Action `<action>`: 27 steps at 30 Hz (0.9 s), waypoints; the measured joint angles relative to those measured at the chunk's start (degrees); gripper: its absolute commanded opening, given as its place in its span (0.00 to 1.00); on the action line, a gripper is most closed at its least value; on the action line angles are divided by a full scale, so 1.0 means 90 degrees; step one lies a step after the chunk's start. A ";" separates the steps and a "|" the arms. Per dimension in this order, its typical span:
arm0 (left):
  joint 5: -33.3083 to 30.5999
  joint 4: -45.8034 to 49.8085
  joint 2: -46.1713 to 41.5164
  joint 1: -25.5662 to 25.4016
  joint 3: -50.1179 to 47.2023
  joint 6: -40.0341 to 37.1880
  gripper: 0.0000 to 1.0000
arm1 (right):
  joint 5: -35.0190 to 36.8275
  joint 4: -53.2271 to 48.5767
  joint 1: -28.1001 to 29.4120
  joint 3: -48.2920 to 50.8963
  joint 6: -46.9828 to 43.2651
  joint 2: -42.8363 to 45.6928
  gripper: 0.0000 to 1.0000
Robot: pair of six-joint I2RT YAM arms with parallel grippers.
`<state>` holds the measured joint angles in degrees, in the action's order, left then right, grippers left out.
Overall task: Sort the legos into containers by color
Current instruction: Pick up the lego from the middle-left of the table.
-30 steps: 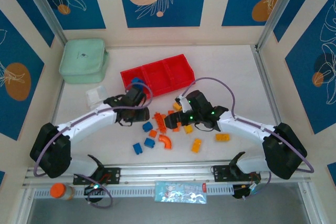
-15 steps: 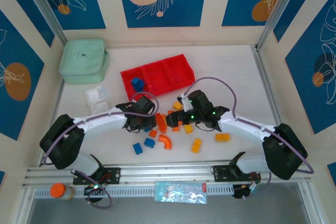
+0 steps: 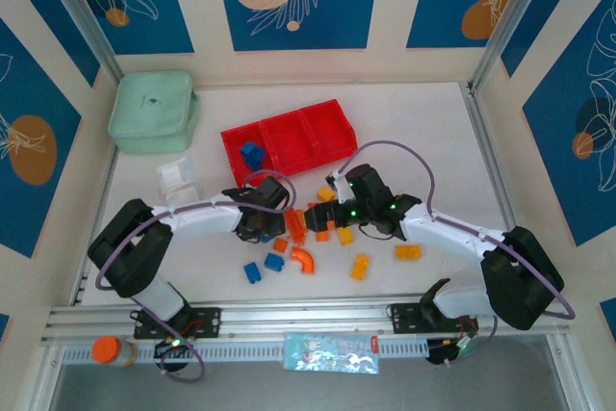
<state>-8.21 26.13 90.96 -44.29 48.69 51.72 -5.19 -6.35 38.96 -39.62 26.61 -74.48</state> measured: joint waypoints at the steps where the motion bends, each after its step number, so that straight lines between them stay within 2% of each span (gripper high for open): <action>1: 0.0002 0.0000 0.0000 0.0000 -0.0007 -0.0002 0.58 | -0.0002 0.0007 0.0000 0.0000 0.0000 0.0000 0.99; 9: -0.0073 0.0002 -0.0017 -0.0007 -0.0046 0.0056 0.48 | -0.0053 0.0083 0.0000 0.0000 0.0000 -0.0036 0.99; 20: -0.0306 0.0311 -0.0493 -0.0002 0.0124 -0.0199 0.47 | -0.0097 -0.0061 -0.0027 -0.0321 -0.0005 -0.0041 0.99; 27: -0.0568 0.0663 -0.0614 0.0423 0.0991 -0.0855 0.47 | -0.0168 -0.0063 -0.0158 -0.0648 0.0000 -0.0083 0.99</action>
<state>-13.32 32.10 85.43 -40.49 57.60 44.03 -6.70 -6.92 37.54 -45.45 26.61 -75.22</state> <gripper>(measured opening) 0.469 0.991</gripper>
